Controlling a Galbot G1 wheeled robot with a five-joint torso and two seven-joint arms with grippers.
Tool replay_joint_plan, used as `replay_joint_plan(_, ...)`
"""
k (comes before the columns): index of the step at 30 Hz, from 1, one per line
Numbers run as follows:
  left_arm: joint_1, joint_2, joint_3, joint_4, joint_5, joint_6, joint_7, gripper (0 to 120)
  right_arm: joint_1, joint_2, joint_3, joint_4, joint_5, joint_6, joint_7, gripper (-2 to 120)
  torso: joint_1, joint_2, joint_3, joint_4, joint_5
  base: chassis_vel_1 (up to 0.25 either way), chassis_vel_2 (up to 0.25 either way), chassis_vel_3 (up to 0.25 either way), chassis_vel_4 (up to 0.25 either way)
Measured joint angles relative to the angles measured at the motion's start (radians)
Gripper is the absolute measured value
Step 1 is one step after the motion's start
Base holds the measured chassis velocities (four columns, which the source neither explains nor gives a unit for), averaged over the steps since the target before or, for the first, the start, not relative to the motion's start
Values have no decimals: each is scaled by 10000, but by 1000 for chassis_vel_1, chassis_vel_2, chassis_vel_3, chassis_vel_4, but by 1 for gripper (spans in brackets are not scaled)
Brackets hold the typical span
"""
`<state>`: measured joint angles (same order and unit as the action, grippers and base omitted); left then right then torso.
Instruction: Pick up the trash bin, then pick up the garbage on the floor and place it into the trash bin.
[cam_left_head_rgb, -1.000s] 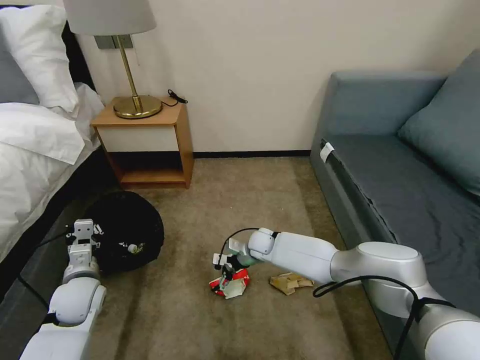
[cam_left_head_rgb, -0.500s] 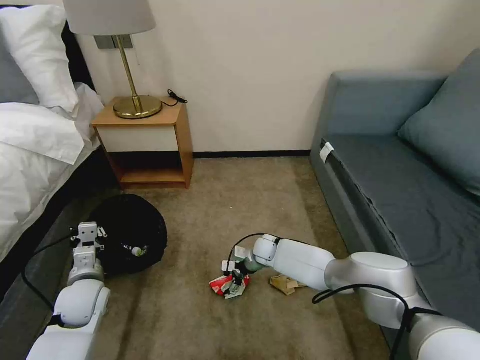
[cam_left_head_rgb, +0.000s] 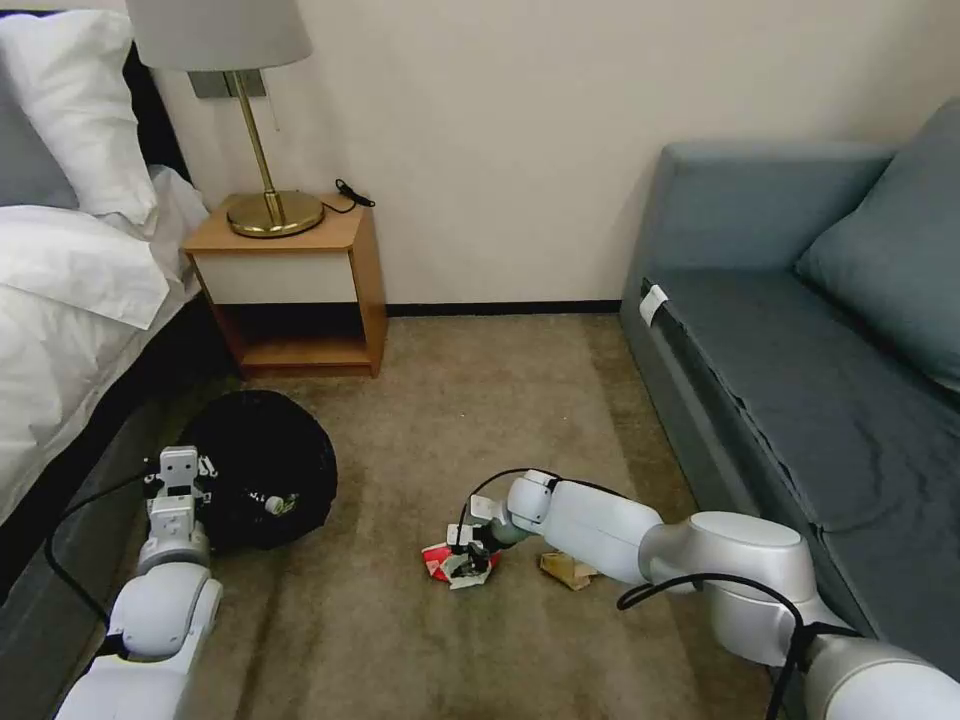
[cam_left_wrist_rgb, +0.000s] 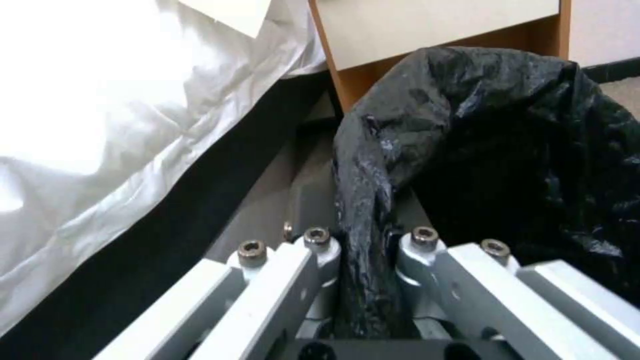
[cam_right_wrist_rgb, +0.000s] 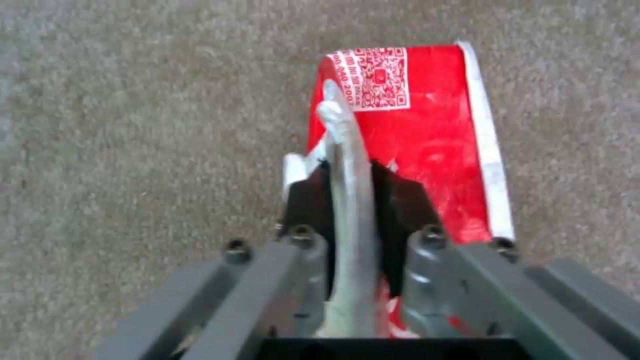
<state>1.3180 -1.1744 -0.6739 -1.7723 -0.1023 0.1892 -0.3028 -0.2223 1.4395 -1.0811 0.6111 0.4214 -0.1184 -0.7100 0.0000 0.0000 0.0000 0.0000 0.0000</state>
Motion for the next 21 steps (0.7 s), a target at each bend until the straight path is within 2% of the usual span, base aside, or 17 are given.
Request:
replay_joint_plan(1,0,0,0,0,0,0,0,4,0,0,0,0,0,0,0,11,0,0,0,0,0,0,0,0,0)
replay_joint_plan(3,24,-11,-21,-35,4,0,15,4,-5,-103,197,167,17,-4,21,1,0,0,0,0,0,0,0,0,0)
replay_joint_plan(4,26,-23,-28,-36,5,0,22,4,-61,-165,509,316,3,-10,54,0,0,0,0,-1,0,0,0,0,0)
replay_joint_plan(5,26,-23,-28,-36,5,0,22,4,-61,-165,509,316,3,-10,54,0,0,0,0,-1,0,0,0,0,0)
replay_joint_plan(8,16,-77,-2,19,4,-1,29,4,-282,-305,1736,890,45,-136,198,0,0,0,0,1,0,0,0,0,0)
replay_joint_plan(12,-5,-100,18,14,4,-1,30,4,-296,-434,2242,1242,72,-167,240,0,0,-1,0,2,1,0,0,0,0)
replay_joint_plan(14,-15,-113,19,6,-5,-7,53,4,-227,-573,2856,1685,164,-174,286,0,0,-1,1,-4,0,0,0,0,0)
replay_joint_plan(21,143,-28,-72,-32,-165,-169,118,4,225,-306,4637,2734,997,-384,591,0,0,0,0,2,-1,0,0,0,0)
